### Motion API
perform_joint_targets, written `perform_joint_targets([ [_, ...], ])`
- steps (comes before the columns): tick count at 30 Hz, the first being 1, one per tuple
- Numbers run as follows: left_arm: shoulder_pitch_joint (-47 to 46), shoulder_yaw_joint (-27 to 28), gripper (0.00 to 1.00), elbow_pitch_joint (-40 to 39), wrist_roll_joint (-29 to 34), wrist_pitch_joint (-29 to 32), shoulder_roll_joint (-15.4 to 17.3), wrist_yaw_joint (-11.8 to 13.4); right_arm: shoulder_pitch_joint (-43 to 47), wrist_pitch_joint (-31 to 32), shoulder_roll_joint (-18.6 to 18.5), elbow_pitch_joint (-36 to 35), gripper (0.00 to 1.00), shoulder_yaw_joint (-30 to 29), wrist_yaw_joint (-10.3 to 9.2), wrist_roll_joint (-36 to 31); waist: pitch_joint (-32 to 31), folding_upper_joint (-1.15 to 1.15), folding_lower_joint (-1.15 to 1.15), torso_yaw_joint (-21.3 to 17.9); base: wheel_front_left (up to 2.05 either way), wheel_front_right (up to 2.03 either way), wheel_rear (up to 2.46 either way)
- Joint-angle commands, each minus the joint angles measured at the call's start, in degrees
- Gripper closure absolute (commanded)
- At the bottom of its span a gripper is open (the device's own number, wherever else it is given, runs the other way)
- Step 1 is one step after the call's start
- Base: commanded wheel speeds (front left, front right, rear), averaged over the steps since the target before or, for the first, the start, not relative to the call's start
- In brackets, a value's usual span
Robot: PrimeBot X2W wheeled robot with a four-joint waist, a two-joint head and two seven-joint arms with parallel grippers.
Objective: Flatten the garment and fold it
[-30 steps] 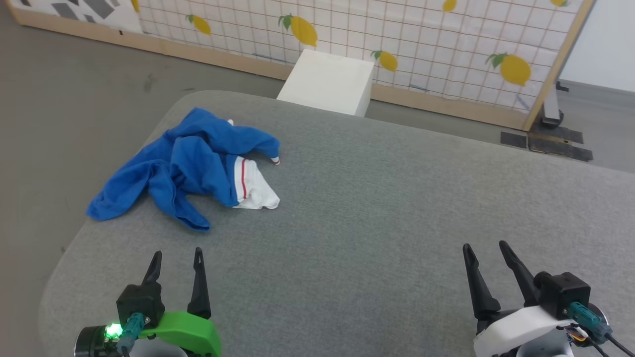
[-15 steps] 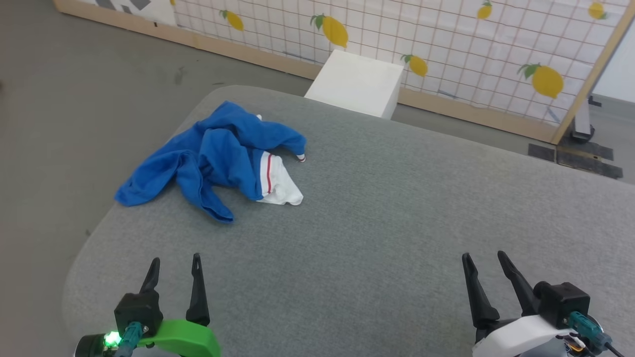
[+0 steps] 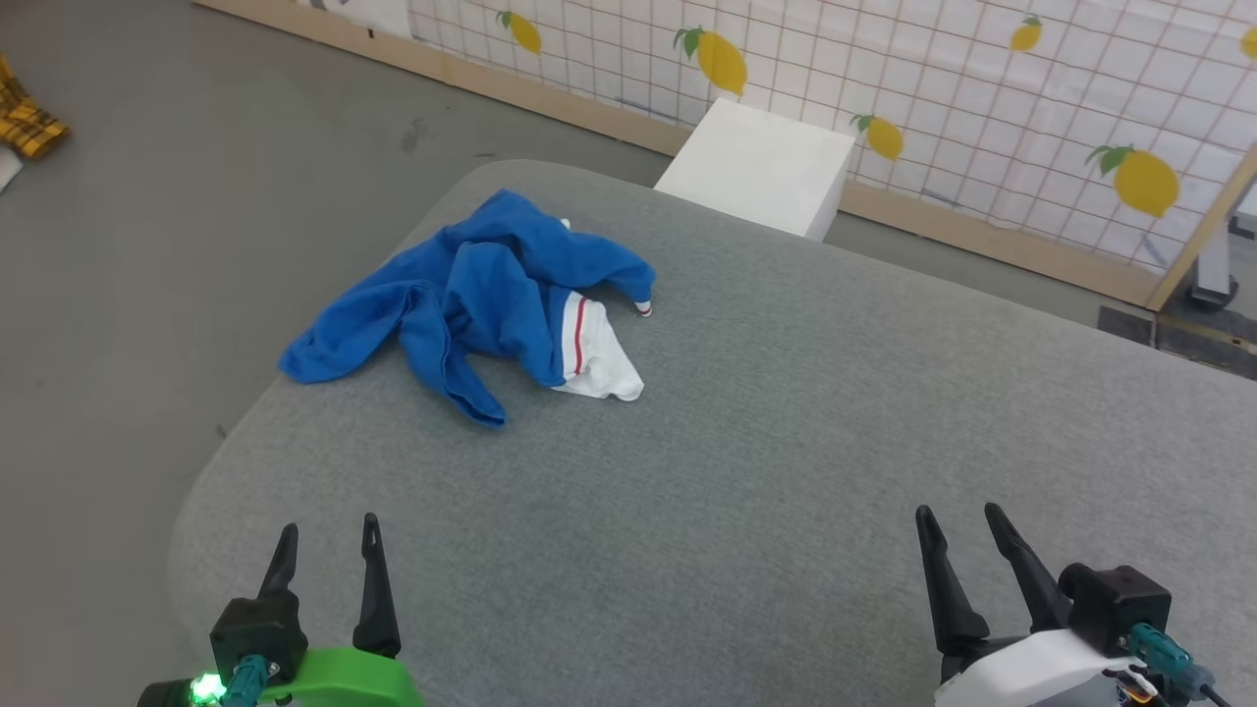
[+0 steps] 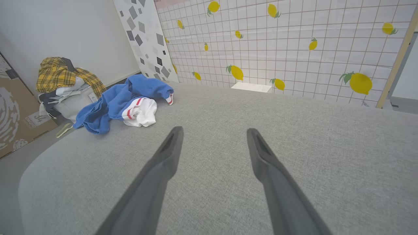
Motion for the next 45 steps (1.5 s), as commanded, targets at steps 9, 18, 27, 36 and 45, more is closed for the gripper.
perform_joint_targets([
  [9,-0.79,-0.33,0.00,-0.12,-2.32,-0.56,2.14,-0.02,0.99,-1.07,0.08,0.41,0.00,0.08,-0.08,1.11,0.95,0.00,0.00,2.24,0.00,0.00,0.00],
  [18,-14.96,1.57,0.00,2.28,-9.81,2.57,5.81,-5.73,-0.06,0.91,0.09,-2.02,0.00,-1.04,-0.09,-0.95,5.82,0.00,0.00,3.05,0.00,0.00,0.00],
  [27,-34.68,4.99,0.00,15.72,-22.22,13.59,9.99,-11.84,-2.02,5.22,0.10,-8.22,0.00,-3.37,-0.10,-5.15,15.20,0.00,0.00,-1.11,0.00,0.00,0.00],
  [36,-48.04,7.34,0.00,29.91,-31.03,25.43,11.20,-12.86,-3.16,8.54,0.10,-14.85,0.00,-6.50,-0.10,-8.35,24.02,0.00,0.00,-7.33,0.00,0.00,0.00],
  [45,-54.54,7.60,0.00,40.23,-35.39,37.06,12.85,-12.29,-1.92,10.65,0.10,-20.82,0.00,-10.53,-0.10,-9.80,29.73,0.00,0.00,-9.98,0.00,0.00,0.00],
])
